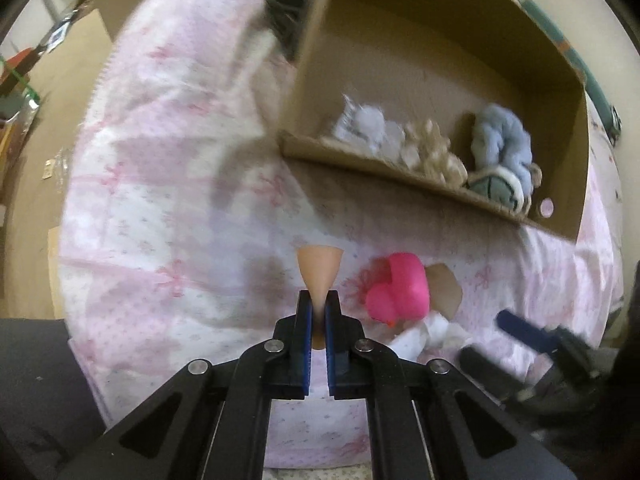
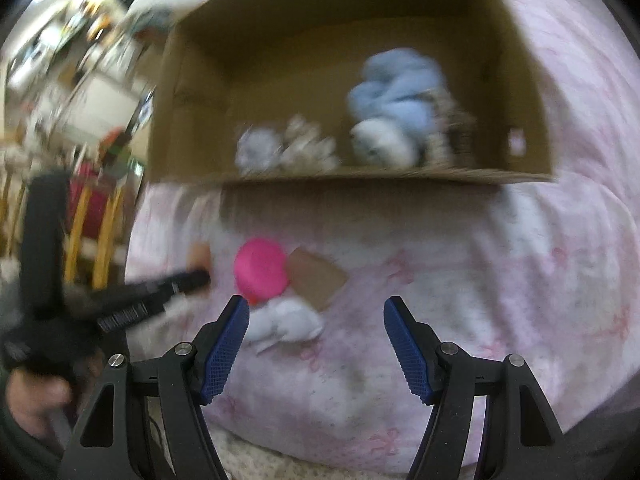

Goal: Organize soft objects
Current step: 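Grasp the peach makeup sponge with the left gripper while the right grasps the white rolled sock, then carry the sponge and sock over the box and open both grippers to drop them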

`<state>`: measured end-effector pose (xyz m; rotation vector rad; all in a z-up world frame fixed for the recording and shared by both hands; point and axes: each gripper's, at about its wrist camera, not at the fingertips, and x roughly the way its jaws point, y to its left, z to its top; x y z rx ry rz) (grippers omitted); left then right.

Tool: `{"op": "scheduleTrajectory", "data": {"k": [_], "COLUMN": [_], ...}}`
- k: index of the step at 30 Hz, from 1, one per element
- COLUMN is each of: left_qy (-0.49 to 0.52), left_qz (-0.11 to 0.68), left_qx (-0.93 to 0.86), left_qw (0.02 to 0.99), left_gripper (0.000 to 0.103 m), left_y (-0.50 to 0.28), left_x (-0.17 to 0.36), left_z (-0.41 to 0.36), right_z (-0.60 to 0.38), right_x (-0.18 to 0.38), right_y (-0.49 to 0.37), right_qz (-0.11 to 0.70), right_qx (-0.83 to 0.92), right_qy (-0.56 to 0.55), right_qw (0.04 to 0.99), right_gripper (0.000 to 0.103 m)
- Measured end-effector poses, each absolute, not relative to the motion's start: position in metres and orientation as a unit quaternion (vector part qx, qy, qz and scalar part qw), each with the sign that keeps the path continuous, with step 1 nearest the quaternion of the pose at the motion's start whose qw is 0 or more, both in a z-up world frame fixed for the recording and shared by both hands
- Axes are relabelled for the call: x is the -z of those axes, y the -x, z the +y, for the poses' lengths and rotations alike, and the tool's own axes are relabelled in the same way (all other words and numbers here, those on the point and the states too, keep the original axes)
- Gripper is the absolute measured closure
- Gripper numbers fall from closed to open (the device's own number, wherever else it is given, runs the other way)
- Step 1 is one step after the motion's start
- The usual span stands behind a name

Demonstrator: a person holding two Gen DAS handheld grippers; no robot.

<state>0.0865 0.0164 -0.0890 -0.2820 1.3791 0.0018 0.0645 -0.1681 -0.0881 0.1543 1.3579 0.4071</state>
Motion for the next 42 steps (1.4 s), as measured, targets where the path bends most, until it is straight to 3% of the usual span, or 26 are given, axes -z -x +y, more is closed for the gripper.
{"op": "scheduleTrajectory", "data": {"k": [7,16,23,42], "left_qy": [0.145,0.134,0.140,0.117], "left_qz": [0.620,0.612,0.611,0.603], "left_qx": [-0.026,-0.025,-0.029,-0.039], "left_qw": [0.771,0.779,0.779,0.788], "left_gripper": [0.097,0.097,0.097,0.097], "left_y": [-0.087,-0.084,-0.083,-0.077], "left_x": [0.080,0.080,0.080,0.075], "left_z": [0.039,0.032,0.035,0.040], "right_z": [-0.120,-0.098,-0.101,-0.132], "right_x": [0.113,0.132,0.128,0.080], "right_y": [-0.056,-0.048,-0.047,-0.035], "right_qz": [0.642,0.640,0.628,0.601], "right_qx": [-0.215,-0.210,-0.213,-0.241], "right_qy": [0.020,0.037,0.050,0.002], "right_qw": [0.736,0.739,0.747,0.762], "right_gripper": [0.029,0.031,0.075,0.078]}}
